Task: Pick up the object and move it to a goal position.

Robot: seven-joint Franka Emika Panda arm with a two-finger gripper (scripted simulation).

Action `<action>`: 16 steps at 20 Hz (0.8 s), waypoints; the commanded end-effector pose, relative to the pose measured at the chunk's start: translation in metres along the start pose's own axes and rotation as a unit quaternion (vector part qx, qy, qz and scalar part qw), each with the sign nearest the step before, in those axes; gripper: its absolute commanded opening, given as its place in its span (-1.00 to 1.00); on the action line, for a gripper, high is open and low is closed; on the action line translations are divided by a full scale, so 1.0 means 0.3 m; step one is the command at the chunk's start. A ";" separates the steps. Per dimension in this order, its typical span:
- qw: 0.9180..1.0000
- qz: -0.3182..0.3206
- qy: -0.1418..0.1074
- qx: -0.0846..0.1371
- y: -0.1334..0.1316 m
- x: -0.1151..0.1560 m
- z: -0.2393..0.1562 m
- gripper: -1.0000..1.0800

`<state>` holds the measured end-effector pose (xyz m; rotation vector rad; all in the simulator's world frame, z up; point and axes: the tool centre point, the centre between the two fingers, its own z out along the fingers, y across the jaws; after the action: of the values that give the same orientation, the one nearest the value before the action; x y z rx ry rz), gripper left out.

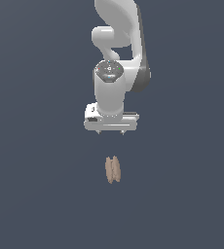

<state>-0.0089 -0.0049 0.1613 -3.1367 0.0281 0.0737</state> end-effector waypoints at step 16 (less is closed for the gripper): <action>0.999 -0.034 0.002 -0.005 -0.109 0.005 -0.015 0.92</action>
<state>-0.0067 0.0286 0.1659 -3.1452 -0.0810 0.0681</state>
